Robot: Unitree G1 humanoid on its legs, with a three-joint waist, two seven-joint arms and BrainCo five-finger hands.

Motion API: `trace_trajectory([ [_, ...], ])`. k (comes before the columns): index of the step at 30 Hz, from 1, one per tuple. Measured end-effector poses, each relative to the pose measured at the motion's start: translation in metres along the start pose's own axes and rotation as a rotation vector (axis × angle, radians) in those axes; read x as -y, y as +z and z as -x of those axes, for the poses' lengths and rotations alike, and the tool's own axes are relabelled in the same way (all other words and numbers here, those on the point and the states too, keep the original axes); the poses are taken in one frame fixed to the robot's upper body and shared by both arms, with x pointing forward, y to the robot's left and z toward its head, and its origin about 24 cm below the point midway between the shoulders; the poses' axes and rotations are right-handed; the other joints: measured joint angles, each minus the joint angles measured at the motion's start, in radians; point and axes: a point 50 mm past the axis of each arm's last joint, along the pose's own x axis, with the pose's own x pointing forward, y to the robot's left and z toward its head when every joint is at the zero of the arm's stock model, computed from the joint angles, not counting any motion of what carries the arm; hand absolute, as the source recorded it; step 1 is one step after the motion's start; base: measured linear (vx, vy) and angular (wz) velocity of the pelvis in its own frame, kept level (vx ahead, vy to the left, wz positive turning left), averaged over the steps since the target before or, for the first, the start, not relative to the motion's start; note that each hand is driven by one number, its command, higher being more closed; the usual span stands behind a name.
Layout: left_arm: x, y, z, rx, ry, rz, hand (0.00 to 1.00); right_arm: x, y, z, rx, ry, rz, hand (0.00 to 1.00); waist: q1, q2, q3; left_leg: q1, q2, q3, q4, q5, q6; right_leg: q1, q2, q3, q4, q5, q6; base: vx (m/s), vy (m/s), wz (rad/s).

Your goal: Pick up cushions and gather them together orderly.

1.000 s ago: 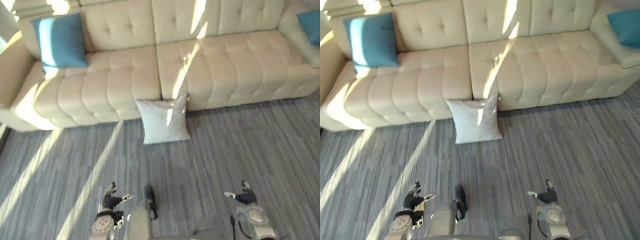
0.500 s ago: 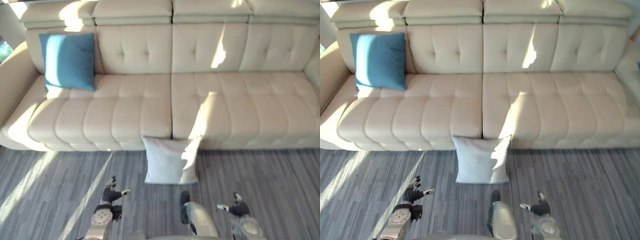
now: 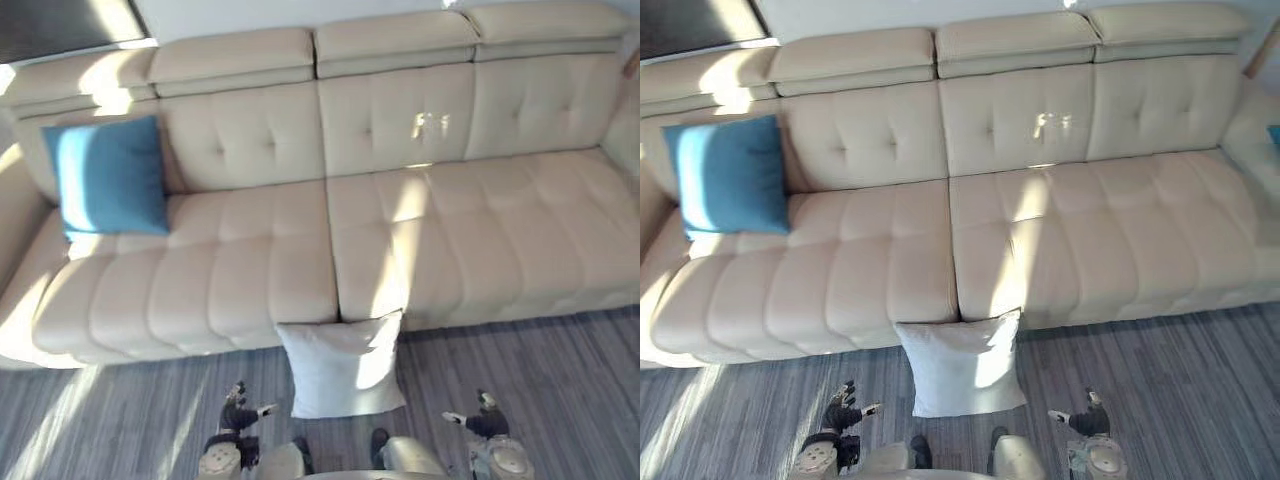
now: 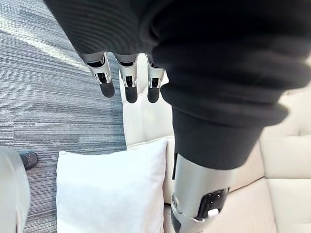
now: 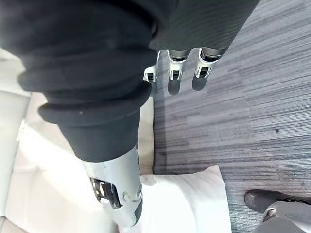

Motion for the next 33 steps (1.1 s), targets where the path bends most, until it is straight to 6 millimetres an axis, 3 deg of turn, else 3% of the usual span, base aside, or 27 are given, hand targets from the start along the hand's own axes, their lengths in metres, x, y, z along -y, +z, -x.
trace_trajectory([
  [2, -0.003, 0.013, -0.005, 0.041, 0.004, -0.011, 0.00, -0.004, 0.012, -0.005, 0.034, 0.008, 0.002, 0.00, 0.001, -0.002, 0.029, -0.019, -0.002, 0.019, 0.039, -0.014, 0.021, -0.039, -0.013, 0.016, 0.062, -0.014, 0.016, 0.07, 0.048, -0.24],
  [5, -0.008, 0.049, -0.017, 0.157, 0.010, -0.034, 0.00, -0.015, 0.052, -0.014, 0.155, 0.022, -0.002, 0.00, 0.005, -0.003, 0.097, -0.127, 0.026, 0.024, 0.213, -0.055, 0.031, -0.134, -0.018, 0.013, 0.190, -0.024, 0.015, -0.03, 0.026, -0.09],
  [10, -0.016, 0.118, -0.029, 0.364, 0.049, 0.012, 0.00, -0.020, 0.114, -0.014, 0.386, -0.005, -0.032, 0.00, 0.014, -0.026, 0.184, -0.380, 0.096, 0.032, 0.553, -0.172, 0.040, -0.356, -0.033, -0.014, 0.476, -0.140, 0.009, -0.14, 0.004, 0.16],
  [11, -0.019, 0.142, -0.032, 0.428, 0.076, 0.064, 0.00, -0.022, 0.139, -0.015, 0.461, -0.009, -0.045, 0.00, 0.017, -0.026, 0.208, -0.474, 0.118, 0.033, 0.651, -0.210, 0.043, -0.448, -0.033, -0.019, 0.570, -0.173, 0.008, -0.19, -0.009, 0.07],
  [12, -0.021, 0.153, -0.032, 0.457, 0.088, 0.082, 0.00, -0.022, 0.149, -0.015, 0.488, -0.012, -0.052, 0.00, 0.018, -0.027, 0.224, -0.507, 0.126, 0.033, 0.684, -0.228, 0.047, -0.482, -0.034, -0.019, 0.602, -0.190, 0.005, -0.24, -0.027, 0.08],
  [13, -0.026, 0.175, -0.033, 0.517, 0.111, 0.135, 0.00, -0.022, 0.171, -0.015, 0.545, -0.027, -0.072, 0.00, 0.022, -0.025, 0.240, -0.597, 0.145, 0.034, 0.758, -0.257, 0.054, -0.568, -0.033, -0.021, 0.665, -0.219, 0.000, -0.18, -0.037, 0.04],
  [14, -0.030, 0.188, -0.033, 0.551, 0.132, 0.181, 0.00, -0.022, 0.185, -0.015, 0.580, -0.036, -0.084, 0.00, 0.025, -0.025, 0.245, -0.660, 0.156, 0.032, 0.799, -0.266, 0.059, -0.626, -0.032, -0.022, 0.700, -0.232, -0.004, -0.23, -0.061, -0.01],
  [15, -0.037, 0.218, -0.031, 0.623, 0.163, 0.272, 0.00, -0.022, 0.217, -0.012, 0.657, -0.048, -0.113, 0.00, 0.036, -0.020, 0.261, -0.781, 0.179, 0.026, 0.869, -0.297, 0.076, -0.747, -0.029, -0.031, 0.768, -0.255, -0.016, -0.23, -0.066, -0.03],
  [16, -0.039, 0.230, -0.029, 0.655, 0.169, 0.306, 0.00, -0.021, 0.230, -0.010, 0.690, -0.051, -0.125, 0.00, 0.036, -0.019, 0.279, -0.820, 0.186, 0.021, 0.895, -0.305, 0.080, -0.786, -0.029, -0.036, 0.796, -0.255, -0.017, -0.27, -0.085, 0.02],
  [18, -0.044, 0.265, -0.023, 0.742, 0.181, 0.409, 0.00, -0.021, 0.276, 0.000, 0.801, -0.057, -0.188, 0.00, 0.037, -0.019, 0.320, -0.991, 0.210, 0.000, 0.989, -0.312, 0.092, -0.950, -0.030, -0.048, 0.887, -0.257, -0.021, -0.23, -0.078, 0.06],
  [21, -0.042, 0.292, -0.017, 0.801, 0.155, 0.460, 0.00, -0.017, 0.322, 0.014, 0.901, -0.057, -0.252, 0.00, 0.040, -0.019, 0.327, -1.192, 0.228, -0.026, 1.092, -0.312, 0.094, -1.145, -0.032, -0.053, 0.989, -0.254, -0.026, -0.19, -0.078, 0.02],
  [26, -0.027, 0.332, -0.003, 0.900, 0.089, 0.447, 0.00, -0.016, 0.375, 0.041, 1.045, -0.035, -0.282, 0.00, 0.063, -0.018, 0.341, -1.363, 0.246, -0.053, 1.179, -0.303, 0.110, -1.306, -0.034, -0.065, 1.071, -0.244, -0.043, -0.11, -0.039, -0.01],
  [28, -0.011, 0.352, 0.006, 0.955, 0.033, 0.400, 0.00, -0.027, 0.405, 0.064, 1.139, 0.017, -0.276, 0.00, 0.065, -0.018, 0.342, -1.413, 0.251, -0.064, 1.202, -0.300, 0.114, -1.351, -0.035, -0.071, 1.094, -0.242, -0.047, -0.08, -0.038, 0.00],
  [30, 0.002, 0.368, 0.015, 0.998, -0.012, 0.365, 0.00, -0.035, 0.422, 0.080, 1.188, 0.044, -0.302, 0.00, 0.065, -0.018, 0.342, -1.436, 0.251, -0.065, 1.206, -0.300, 0.114, -1.373, -0.037, -0.073, 1.098, -0.240, -0.051, -0.05, -0.028, 0.02],
  [31, 0.011, 0.377, 0.021, 1.027, -0.039, 0.351, 1.00, -0.040, 0.427, 0.086, 1.201, 0.052, -0.319, 1.00, 0.064, -0.018, 0.342, -1.448, 0.251, -0.066, 1.204, -0.300, 0.114, -1.383, -0.039, -0.076, 1.096, -0.238, -0.053, -0.03, -0.020, 0.02],
  [33, 0.023, 0.390, 0.030, 1.058, -0.072, 0.344, 1.00, -0.044, 0.429, 0.090, 1.203, 0.065, -0.337, 1.00, 0.057, -0.018, 0.342, -1.457, 0.250, -0.066, 1.205, -0.300, 0.114, -1.391, -0.041, -0.077, 1.094, -0.238, -0.053, 0.00, 0.000, 0.00],
])
